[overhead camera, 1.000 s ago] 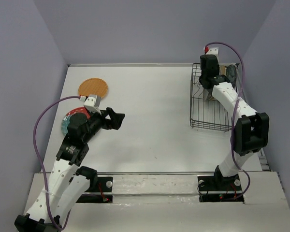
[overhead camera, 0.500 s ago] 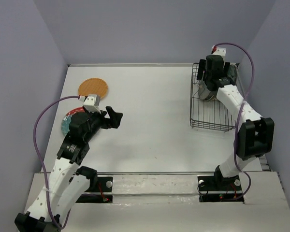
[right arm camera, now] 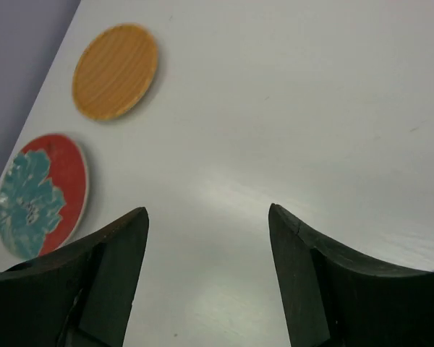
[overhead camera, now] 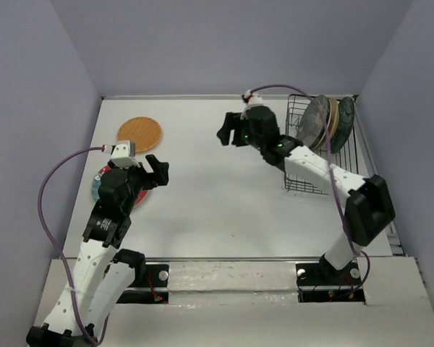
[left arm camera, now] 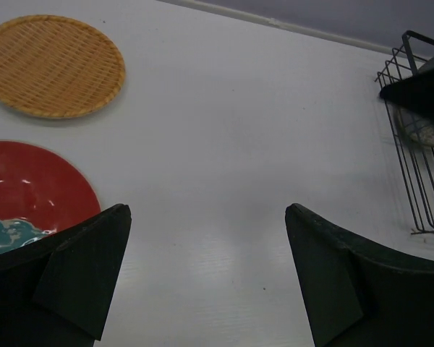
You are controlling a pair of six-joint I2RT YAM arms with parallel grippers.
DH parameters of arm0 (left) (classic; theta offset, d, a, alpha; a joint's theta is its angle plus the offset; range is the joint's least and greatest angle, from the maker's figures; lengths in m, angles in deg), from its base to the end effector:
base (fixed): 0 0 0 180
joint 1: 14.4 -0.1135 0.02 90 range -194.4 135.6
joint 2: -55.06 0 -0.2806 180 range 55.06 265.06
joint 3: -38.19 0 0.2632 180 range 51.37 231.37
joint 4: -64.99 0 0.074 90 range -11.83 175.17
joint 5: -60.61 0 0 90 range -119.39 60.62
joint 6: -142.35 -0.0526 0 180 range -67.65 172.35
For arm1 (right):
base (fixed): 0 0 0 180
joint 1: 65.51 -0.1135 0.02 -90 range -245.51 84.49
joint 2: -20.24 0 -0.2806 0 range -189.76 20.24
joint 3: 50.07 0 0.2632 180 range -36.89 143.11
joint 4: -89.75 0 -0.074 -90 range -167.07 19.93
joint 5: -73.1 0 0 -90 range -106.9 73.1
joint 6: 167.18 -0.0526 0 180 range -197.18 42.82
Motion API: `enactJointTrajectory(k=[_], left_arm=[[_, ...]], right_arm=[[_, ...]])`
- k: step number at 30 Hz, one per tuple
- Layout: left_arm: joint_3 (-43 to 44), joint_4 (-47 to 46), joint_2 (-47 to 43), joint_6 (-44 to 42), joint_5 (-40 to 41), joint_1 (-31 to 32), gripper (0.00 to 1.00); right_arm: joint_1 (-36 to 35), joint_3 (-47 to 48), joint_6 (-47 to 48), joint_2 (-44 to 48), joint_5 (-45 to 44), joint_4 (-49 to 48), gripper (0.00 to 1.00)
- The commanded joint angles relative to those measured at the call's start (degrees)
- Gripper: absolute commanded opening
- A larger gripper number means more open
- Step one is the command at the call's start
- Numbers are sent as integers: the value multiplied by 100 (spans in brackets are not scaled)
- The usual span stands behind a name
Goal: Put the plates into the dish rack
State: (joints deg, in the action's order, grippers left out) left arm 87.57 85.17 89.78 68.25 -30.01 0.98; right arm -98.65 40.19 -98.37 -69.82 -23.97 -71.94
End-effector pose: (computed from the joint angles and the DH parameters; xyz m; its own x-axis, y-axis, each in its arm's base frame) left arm 0.1638 -0.0456 0.3278 -0.1647 -0.2388 -0.9570 0.2396 0.9315 -0.2737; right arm 0.3414 0.2151 0.3558 -0.4034 0.1650 -0.9000 -0.3204 0.8958 0.3079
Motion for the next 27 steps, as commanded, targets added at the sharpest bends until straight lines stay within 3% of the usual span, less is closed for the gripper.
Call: enactJointTrajectory(k=[1, 3, 5, 17, 27], left_arm=[[97, -191, -395, 97, 895, -131, 99], [80, -191, -702, 141, 1186, -166, 99], [62, -217, -957, 150, 1494, -184, 99], [44, -252, -1362, 54, 1565, -158, 99], [27, -287, -1530, 62, 1443, -70, 99]], right_arm=[[-893, 271, -929, -1003, 846, -967, 70], [-1140, 386, -1377, -1513, 1067, -1381, 61], [-1466, 702, -1676, -2090, 1295, -1532, 59], [-2204, 2854, -3513, -5036, 2763, -2279, 62], [-2258, 3717, -4472, -6223, 2817, -2314, 62]])
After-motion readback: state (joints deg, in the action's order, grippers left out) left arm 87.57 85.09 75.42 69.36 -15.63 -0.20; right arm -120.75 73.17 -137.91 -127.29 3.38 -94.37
